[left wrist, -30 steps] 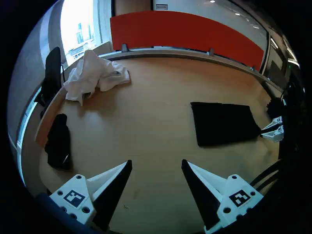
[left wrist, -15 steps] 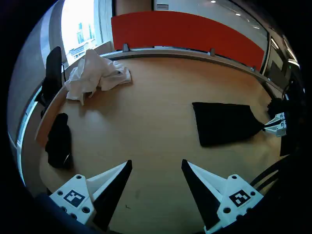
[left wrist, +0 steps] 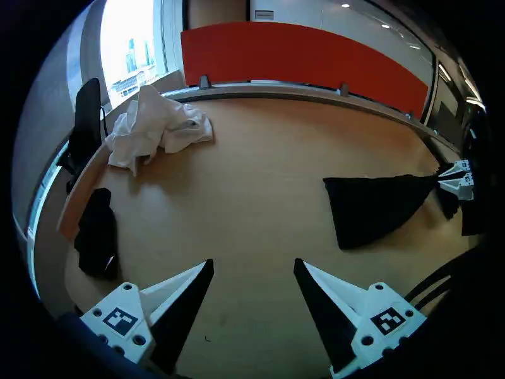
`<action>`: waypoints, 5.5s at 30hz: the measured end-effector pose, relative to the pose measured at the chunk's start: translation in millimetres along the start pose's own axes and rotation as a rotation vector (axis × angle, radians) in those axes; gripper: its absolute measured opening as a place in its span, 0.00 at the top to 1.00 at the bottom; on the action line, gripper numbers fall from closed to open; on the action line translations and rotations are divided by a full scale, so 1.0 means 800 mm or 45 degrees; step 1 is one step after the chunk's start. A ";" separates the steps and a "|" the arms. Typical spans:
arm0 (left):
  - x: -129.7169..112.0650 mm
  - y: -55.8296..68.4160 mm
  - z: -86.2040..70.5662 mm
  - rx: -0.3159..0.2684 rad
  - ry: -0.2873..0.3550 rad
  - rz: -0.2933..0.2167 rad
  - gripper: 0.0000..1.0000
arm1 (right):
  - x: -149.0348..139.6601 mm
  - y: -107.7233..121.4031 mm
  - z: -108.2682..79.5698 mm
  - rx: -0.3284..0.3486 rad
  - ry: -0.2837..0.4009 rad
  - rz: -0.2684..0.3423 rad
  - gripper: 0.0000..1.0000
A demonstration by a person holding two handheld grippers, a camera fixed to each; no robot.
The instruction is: Fold towel
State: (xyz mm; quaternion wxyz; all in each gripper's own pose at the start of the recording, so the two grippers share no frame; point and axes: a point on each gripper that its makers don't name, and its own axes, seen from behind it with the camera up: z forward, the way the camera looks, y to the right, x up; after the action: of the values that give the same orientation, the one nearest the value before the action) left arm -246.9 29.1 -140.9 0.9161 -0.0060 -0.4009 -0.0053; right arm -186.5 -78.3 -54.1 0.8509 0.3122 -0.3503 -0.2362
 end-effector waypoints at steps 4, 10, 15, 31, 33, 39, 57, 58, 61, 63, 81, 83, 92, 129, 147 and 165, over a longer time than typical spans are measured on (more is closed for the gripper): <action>0.004 0.003 -0.001 -0.005 0.006 0.001 0.06 | 0.013 0.008 -0.013 -0.023 0.021 -0.025 0.96; 0.009 0.008 -0.002 -0.015 0.015 0.007 0.06 | 0.025 0.016 -0.029 -0.044 0.046 -0.043 0.96; 0.011 0.011 -0.001 -0.018 0.018 0.010 0.06 | 0.029 0.023 -0.042 -0.064 0.056 -0.049 0.96; 0.011 0.014 0.001 -0.026 0.018 0.009 0.06 | 0.047 0.005 -0.034 -0.025 0.083 -0.084 0.95; 0.011 0.013 0.001 -0.026 0.020 0.007 0.06 | 0.051 -0.002 -0.030 -0.009 0.086 -0.095 0.95; 0.013 0.013 0.000 -0.027 0.024 0.003 0.06 | 0.061 -0.028 -0.016 0.049 0.090 -0.124 0.95; 0.013 -0.008 -0.009 -0.006 0.034 -0.036 0.06 | 0.077 -0.115 0.031 0.240 0.063 -0.206 0.95; 0.013 -0.009 -0.010 -0.004 0.035 -0.041 0.06 | 0.076 -0.120 0.035 0.254 0.058 -0.211 0.95; 0.012 -0.014 -0.014 0.004 0.039 -0.051 0.06 | 0.073 -0.135 0.047 0.294 0.038 -0.225 0.95; 0.011 -0.017 -0.017 0.010 0.041 -0.057 0.06 | 0.069 -0.144 0.056 0.318 0.022 -0.231 0.95; 0.001 -0.029 -0.023 0.029 0.035 -0.084 0.06 | 0.054 -0.156 0.077 0.357 -0.039 -0.214 0.91; 0.001 -0.027 -0.023 0.027 0.035 -0.081 0.06 | 0.053 -0.155 0.078 0.351 -0.039 -0.206 0.82; 0.003 -0.028 -0.025 0.027 0.040 -0.073 0.06 | 0.046 -0.150 0.077 0.327 -0.038 -0.185 0.31; 0.004 -0.022 -0.026 0.021 0.040 -0.070 0.06 | -0.078 -0.134 0.061 0.255 -0.241 -0.012 0.45; 0.008 -0.021 -0.022 0.017 0.038 -0.068 0.06 | -0.089 -0.134 0.065 0.256 -0.279 0.024 0.72; 0.003 -0.020 -0.016 0.005 0.027 -0.066 0.06 | -0.072 -0.127 0.056 0.232 -0.229 0.032 0.94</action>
State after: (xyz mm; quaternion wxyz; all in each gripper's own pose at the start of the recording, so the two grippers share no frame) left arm -236.2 12.8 -148.1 0.9199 0.0061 -0.3910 -0.0282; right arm -275.0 -129.7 -125.7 0.7870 0.3614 -0.4493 -0.2196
